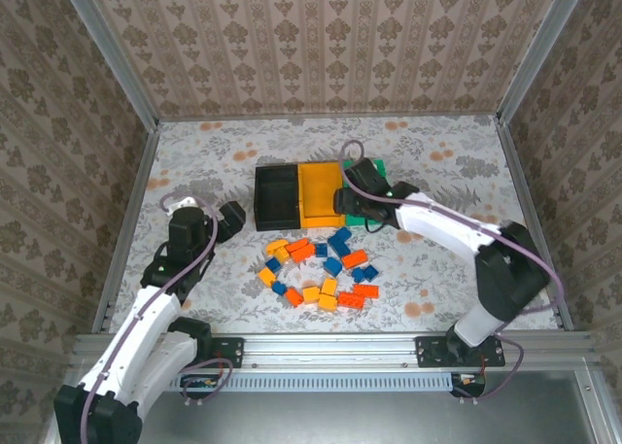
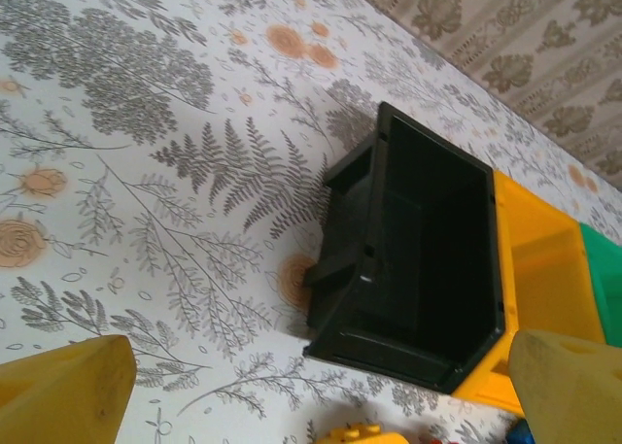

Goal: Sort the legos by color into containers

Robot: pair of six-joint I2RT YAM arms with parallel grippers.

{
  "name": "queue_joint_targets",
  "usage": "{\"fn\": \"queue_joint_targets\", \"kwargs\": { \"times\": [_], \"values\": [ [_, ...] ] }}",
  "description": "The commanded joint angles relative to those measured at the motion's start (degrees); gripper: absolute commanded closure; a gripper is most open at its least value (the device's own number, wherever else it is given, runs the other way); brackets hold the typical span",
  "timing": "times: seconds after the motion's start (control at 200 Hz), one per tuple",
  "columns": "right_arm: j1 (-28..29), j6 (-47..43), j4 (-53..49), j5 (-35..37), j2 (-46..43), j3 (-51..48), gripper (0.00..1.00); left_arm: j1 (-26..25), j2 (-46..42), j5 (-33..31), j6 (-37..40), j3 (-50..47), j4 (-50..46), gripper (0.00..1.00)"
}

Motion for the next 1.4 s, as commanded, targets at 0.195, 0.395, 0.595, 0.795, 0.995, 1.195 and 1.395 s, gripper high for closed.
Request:
{"fn": "queue_joint_targets", "kwargs": {
  "times": [0.195,0.395,0.595,0.795,0.995,1.195,1.395],
  "values": [
    [1.49,-3.36,-7.92,-3.95,-16.58,-20.5,0.34,-1.16,0.04,3.07,2.51,2.2,-3.24,0.0],
    [4.2,-3.29,-7.95,-3.87,-16.65,-25.14,0.34,-1.25,0.53,3.93,1.8,1.18,-1.92,0.0],
    [5.23,-3.64,-6.99,-1.91,-12.41,-25.06,0.35,-1.21,1.15,3.84,1.53,0.84,-1.97,0.0],
    [5.06,-0.64,-7.88,4.65,-10.35,-24.96,0.39,-1.22,1.13,4.11,0.91,0.28,-1.55,0.0],
    [2.98,3.22,-10.07,8.74,-12.1,-25.63,0.45,-1.3,1.07,4.06,1.18,0.69,-1.88,0.0],
    [4.04,-0.9,-4.02,3.58,-20.78,-27.72,0.33,-1.29,1.24,4.23,1.24,0.47,-1.56,0.0],
    [3.95,-1.46,-2.59,-1.11,-12.09,-25.89,0.29,-1.29,1.42,4.13,0.82,-0.03,-0.71,0.0]
  ]
}}
